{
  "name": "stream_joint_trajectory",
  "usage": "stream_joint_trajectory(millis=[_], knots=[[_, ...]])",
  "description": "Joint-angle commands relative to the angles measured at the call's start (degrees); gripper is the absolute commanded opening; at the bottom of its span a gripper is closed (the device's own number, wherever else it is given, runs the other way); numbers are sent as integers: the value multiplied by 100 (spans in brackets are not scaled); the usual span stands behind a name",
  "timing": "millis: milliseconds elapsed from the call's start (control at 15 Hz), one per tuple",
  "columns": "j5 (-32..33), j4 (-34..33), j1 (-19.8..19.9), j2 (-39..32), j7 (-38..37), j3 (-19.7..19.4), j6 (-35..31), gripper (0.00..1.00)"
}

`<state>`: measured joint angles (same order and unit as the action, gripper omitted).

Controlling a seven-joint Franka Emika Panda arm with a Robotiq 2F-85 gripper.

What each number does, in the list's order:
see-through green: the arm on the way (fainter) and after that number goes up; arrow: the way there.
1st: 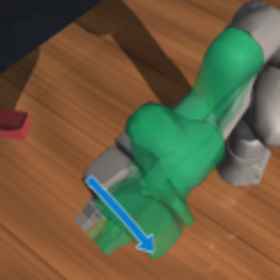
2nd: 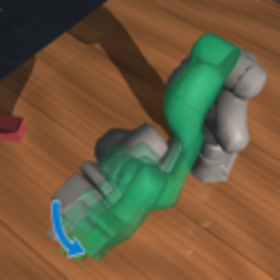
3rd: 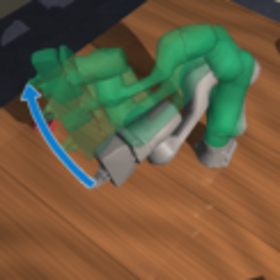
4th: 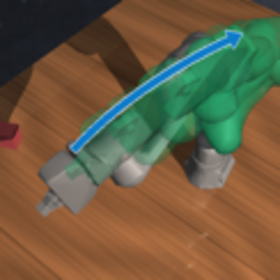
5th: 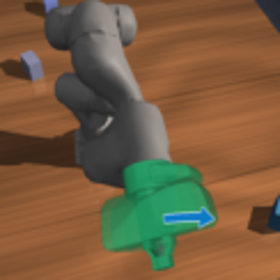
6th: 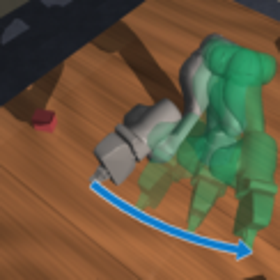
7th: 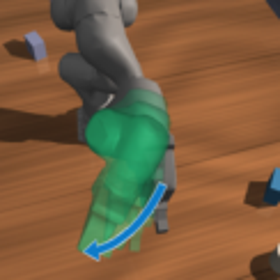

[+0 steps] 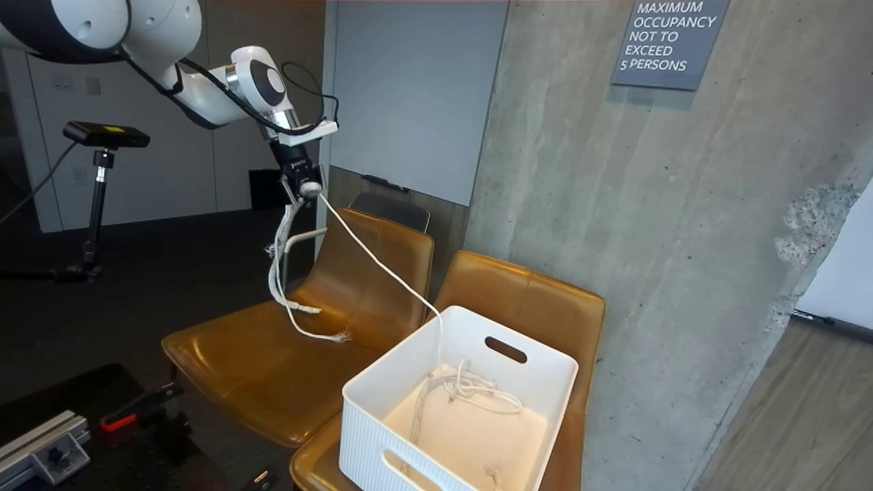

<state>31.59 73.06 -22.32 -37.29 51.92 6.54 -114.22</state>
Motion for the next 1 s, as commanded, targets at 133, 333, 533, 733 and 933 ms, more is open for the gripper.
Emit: stream_joint_trajectory(millis=[133,333,533,733,933], knots=[[-166,-1349,-431,-1104,-132,166,366,0],[-162,-2239,-906,-1771,-54,219,579,0],[-162,-3000,-1298,-2300,23,235,835,0],[-191,-3698,-1517,-2692,97,214,1146,0],[-403,-3700,-1528,-2681,109,-28,1174,0]])
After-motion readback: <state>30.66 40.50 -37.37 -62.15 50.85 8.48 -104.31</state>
